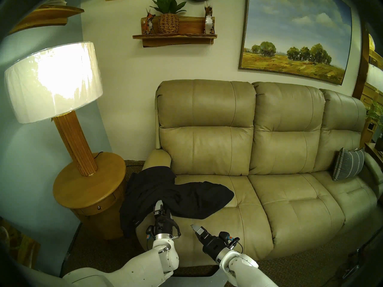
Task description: Drape jacket on sofa arm
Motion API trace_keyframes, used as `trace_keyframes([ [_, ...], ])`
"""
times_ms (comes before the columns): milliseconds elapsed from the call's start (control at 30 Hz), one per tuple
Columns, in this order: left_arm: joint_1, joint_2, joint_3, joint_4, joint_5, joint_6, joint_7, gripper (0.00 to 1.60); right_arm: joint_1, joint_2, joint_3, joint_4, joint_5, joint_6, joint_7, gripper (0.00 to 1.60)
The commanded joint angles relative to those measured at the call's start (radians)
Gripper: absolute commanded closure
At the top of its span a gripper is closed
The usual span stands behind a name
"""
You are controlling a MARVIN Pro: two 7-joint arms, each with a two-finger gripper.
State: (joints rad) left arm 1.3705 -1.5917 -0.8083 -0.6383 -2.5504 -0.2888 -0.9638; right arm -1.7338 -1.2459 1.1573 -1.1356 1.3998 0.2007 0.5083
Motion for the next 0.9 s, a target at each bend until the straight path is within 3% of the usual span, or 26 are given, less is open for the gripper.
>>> trace_keyframes([
  [0,-0.030,-0.006,-0.062,-0.064,-0.017,-0.112,0.025,0.00,0.006,-0.003,0.002,-0.016,0.004,0.001,0.010,0.00],
  [167,-0.055,0.012,-0.108,-0.085,-0.034,-0.216,0.088,0.01,0.006,-0.003,0.002,-0.016,0.005,0.001,0.011,0.00],
  [233,-0.069,0.022,-0.122,-0.086,-0.032,-0.252,0.110,0.11,0.006,-0.003,0.002,-0.016,0.006,0.001,0.011,0.00],
  [267,-0.071,0.025,-0.129,-0.098,-0.039,-0.272,0.125,0.39,0.006,-0.003,0.002,-0.016,0.006,0.001,0.011,0.00],
  [300,-0.075,0.029,-0.136,-0.108,-0.042,-0.306,0.132,0.49,0.006,-0.003,0.002,-0.017,0.006,0.001,0.011,0.00],
  [333,-0.078,0.037,-0.144,-0.121,-0.042,-0.311,0.147,0.92,0.006,-0.002,0.002,-0.017,0.007,0.001,0.012,0.00],
  [433,-0.089,0.057,-0.152,-0.144,-0.039,-0.368,0.177,1.07,0.006,-0.002,0.002,-0.017,0.007,0.001,0.012,0.00],
  [600,-0.123,0.085,-0.162,-0.181,-0.041,-0.445,0.246,1.15,0.006,-0.002,0.001,-0.017,0.008,0.001,0.012,0.00],
  [733,-0.165,0.099,-0.159,-0.182,-0.044,-0.466,0.321,1.24,0.006,-0.002,0.001,-0.017,0.009,0.001,0.012,0.00],
  [800,-0.176,0.100,-0.154,-0.180,-0.043,-0.473,0.342,1.22,0.005,-0.002,0.001,-0.018,0.009,0.001,0.012,0.00],
  [867,-0.206,0.106,-0.116,-0.159,-0.028,-0.463,0.426,1.15,0.005,-0.001,0.001,-0.018,0.009,0.001,0.013,0.00],
])
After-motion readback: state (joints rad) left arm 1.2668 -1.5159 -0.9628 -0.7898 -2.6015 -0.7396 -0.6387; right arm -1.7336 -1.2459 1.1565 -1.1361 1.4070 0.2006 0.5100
